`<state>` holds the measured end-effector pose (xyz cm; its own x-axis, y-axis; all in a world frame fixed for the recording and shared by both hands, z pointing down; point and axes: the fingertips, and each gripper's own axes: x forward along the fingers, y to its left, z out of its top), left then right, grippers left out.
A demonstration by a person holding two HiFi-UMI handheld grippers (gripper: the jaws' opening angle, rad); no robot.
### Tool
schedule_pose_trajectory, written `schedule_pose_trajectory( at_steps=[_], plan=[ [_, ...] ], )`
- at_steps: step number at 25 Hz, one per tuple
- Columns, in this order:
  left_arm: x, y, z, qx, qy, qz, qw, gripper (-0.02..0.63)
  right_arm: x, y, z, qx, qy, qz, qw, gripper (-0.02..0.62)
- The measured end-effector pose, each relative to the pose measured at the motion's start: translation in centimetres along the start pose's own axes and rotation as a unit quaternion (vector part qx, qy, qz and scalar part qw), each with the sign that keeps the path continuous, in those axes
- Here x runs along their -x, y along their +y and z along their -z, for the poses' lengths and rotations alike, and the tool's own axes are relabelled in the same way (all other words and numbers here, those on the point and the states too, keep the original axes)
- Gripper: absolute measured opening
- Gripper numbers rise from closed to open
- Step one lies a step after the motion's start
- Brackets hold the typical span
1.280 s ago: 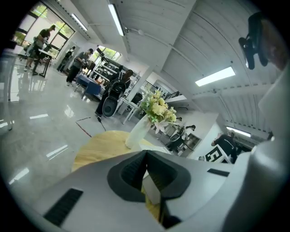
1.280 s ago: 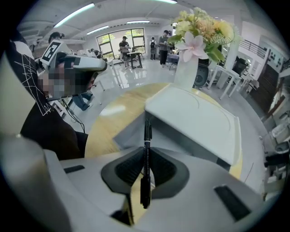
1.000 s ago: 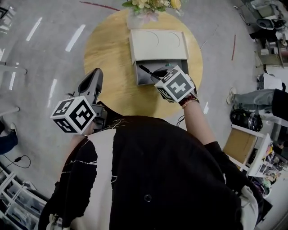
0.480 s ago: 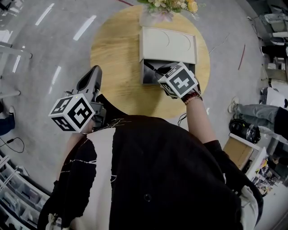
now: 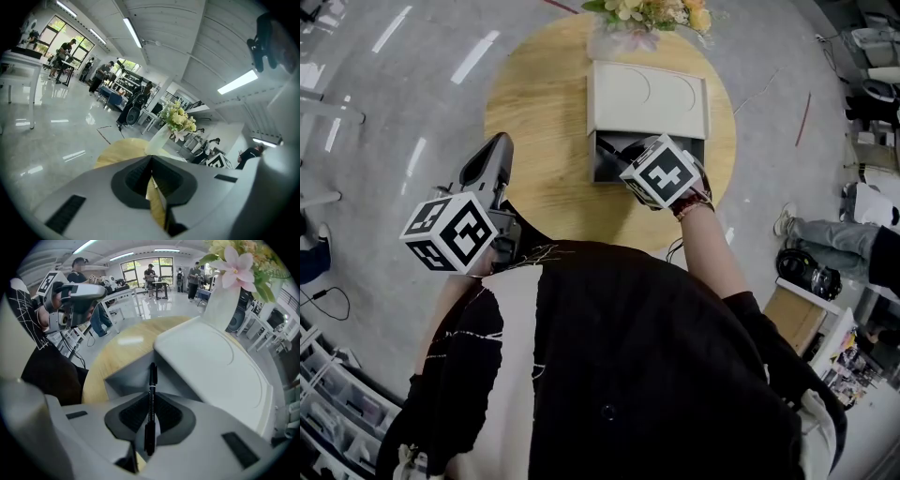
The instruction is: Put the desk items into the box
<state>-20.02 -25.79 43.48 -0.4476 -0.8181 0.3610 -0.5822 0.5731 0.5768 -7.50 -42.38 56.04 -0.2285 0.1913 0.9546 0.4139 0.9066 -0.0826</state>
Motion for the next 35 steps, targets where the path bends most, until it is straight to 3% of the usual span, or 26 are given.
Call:
schedule_pose_trajectory(
  at_steps=[35],
  plan=[
    [1.9, 0.2, 0.6, 0.003, -0.012, -0.012, 0.9999, 0.009, -1.6, -0.5, 1.2, -0.012, 0.004, 0.008, 1.000, 0.051]
  ],
)
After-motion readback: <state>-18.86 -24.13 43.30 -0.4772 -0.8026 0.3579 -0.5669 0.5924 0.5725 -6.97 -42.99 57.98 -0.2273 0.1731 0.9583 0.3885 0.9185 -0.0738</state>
